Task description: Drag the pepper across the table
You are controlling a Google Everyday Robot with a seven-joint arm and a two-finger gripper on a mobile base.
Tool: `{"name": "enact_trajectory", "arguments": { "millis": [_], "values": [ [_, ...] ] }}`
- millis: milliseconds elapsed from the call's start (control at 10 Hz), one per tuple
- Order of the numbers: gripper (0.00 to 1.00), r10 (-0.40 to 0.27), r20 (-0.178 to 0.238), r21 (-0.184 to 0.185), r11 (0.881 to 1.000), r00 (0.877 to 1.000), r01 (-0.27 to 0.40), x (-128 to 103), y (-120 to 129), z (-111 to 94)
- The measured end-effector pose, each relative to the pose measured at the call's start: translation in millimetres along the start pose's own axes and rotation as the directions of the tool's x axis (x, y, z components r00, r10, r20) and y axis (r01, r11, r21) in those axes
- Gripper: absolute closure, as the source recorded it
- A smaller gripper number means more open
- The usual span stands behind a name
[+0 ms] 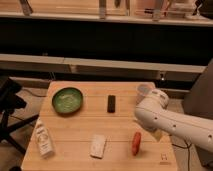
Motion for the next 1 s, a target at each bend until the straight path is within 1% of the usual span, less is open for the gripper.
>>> {"name": "enact_trajectory", "arguments": {
  "millis": [300, 500, 600, 1000],
  "values": [
    [0.20, -0.058, 0.014, 0.007, 0.998, 0.998, 0.058, -7, 0, 4],
    [0.20, -0.080, 0.022, 0.010, 0.997, 0.997, 0.080, -10, 0, 5],
    [0.20, -0.104, 0.028, 0.014, 0.995, 0.994, 0.103, -13, -1, 7],
    [0.20, -0.150, 0.055, 0.034, 0.988, 0.987, 0.148, -20, -4, 14]
  ]
}}
